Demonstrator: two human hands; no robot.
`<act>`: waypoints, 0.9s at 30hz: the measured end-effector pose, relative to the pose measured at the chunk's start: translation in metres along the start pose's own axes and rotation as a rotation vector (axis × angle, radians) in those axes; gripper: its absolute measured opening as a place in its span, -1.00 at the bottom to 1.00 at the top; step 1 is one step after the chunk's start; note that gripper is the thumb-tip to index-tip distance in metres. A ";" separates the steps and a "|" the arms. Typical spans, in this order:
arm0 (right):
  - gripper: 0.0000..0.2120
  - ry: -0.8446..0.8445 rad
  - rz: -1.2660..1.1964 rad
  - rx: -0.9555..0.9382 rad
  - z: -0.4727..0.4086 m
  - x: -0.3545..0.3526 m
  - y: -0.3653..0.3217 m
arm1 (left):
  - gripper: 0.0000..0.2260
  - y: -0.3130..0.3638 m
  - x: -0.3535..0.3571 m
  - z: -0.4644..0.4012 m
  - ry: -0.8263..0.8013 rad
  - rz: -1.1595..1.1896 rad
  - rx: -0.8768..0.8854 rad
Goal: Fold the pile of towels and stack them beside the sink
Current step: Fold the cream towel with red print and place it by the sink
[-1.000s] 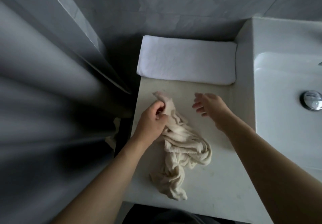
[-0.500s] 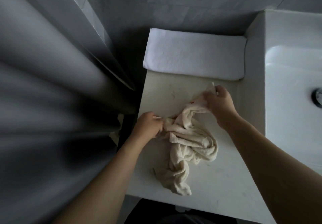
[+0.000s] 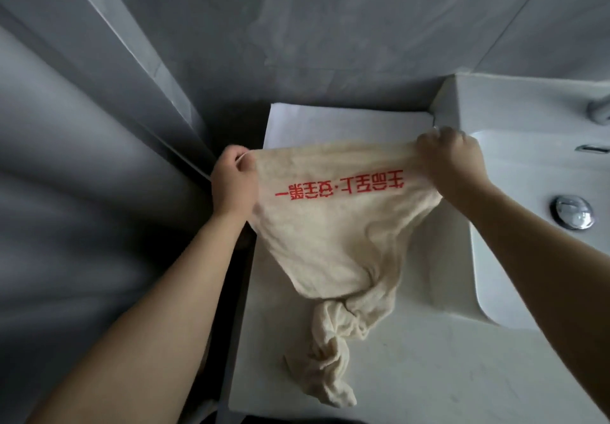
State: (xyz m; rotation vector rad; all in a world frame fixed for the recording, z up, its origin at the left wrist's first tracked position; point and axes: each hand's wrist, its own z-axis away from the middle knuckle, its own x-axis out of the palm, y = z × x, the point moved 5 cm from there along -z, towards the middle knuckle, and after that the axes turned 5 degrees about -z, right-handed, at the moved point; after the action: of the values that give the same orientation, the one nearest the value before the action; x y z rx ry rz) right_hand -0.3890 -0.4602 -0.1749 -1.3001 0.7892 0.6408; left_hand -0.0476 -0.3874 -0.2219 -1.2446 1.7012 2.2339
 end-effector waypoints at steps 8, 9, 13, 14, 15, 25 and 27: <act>-0.82 0.000 0.740 -0.310 -0.085 0.008 -0.012 | -0.85 0.066 0.057 -0.090 -0.099 -0.528 0.483; -0.76 -0.026 0.795 -0.312 -0.092 0.016 -0.010 | -0.85 0.066 0.068 -0.099 -0.114 -0.565 0.491; -0.76 -0.074 0.917 -0.299 -0.119 0.040 0.010 | -0.81 0.058 0.105 -0.122 -0.143 -0.649 0.488; -0.76 -0.059 0.926 -0.284 -0.124 0.043 0.011 | -0.81 0.055 0.112 -0.127 -0.139 -0.660 0.482; -0.76 -0.026 0.898 -0.277 -0.129 0.045 0.009 | -0.81 0.051 0.118 -0.131 -0.137 -0.670 0.470; -0.38 -0.202 1.394 -0.084 -0.140 0.067 0.022 | -0.68 0.025 0.127 -0.138 -0.201 -0.498 0.355; -0.40 -0.166 1.129 -0.033 -0.129 0.064 0.017 | -0.60 0.029 0.109 -0.123 -0.119 -0.413 0.349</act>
State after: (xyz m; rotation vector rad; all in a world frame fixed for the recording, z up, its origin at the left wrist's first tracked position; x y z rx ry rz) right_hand -0.3838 -0.5856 -0.2477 -0.7149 1.3609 1.6254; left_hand -0.0670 -0.5447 -0.2745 -1.2141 1.5340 1.6598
